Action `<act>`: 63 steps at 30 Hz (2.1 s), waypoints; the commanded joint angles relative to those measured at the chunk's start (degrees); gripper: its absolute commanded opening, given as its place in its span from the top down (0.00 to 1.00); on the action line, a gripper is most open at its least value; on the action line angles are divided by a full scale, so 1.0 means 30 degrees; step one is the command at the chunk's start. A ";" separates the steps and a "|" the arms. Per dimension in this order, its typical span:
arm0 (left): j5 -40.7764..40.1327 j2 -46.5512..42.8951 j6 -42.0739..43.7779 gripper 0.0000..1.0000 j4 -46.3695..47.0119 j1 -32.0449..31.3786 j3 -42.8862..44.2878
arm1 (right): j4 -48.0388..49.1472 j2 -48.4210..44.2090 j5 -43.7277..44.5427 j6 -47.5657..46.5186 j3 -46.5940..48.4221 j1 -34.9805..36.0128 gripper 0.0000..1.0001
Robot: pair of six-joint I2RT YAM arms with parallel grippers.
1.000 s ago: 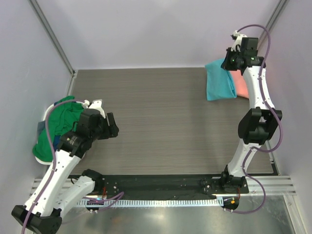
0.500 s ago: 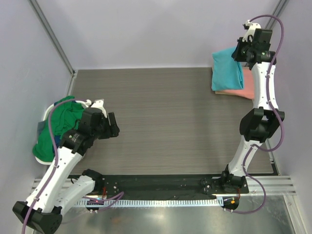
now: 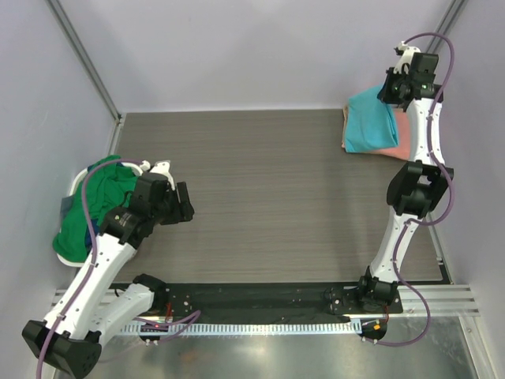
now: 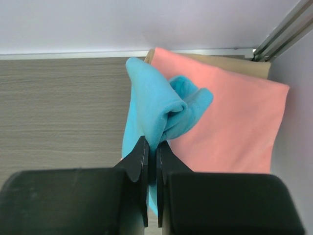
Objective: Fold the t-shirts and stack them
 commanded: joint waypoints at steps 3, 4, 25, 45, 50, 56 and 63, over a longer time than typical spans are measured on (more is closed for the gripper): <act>-0.0357 0.0104 -0.0212 0.36 0.0607 0.0112 -0.0036 | 0.1448 0.0894 -0.0020 -0.0248 0.2264 -0.0802 0.99; -0.0357 0.0105 -0.0212 0.36 0.0607 0.0112 -0.0036 | 0.1595 0.1332 0.0009 -0.0248 0.2497 -0.1006 0.99; -0.0622 0.0603 -0.0388 0.37 0.0548 0.0083 -0.0036 | 0.9006 0.6270 0.5721 0.3821 0.2540 -0.2971 0.20; 0.0168 -0.1887 -0.0242 0.34 0.0899 0.0112 -0.0241 | 0.5782 -1.1723 0.1723 1.2581 -1.0467 -0.1774 0.11; 0.0638 -0.2063 -0.0154 0.33 0.1017 0.0112 -0.0271 | 0.6518 -1.5795 0.1678 1.2408 -1.7356 0.4245 0.07; -0.0356 -0.2180 -0.0270 0.30 0.0783 0.0083 -0.0212 | 0.7977 -1.7089 -0.0858 1.2846 -2.3185 1.1197 0.00; -0.2611 -0.2706 -0.0622 0.18 0.0285 0.0141 -0.0036 | 1.1668 -1.8404 -0.2483 1.4136 -2.9335 1.5041 0.00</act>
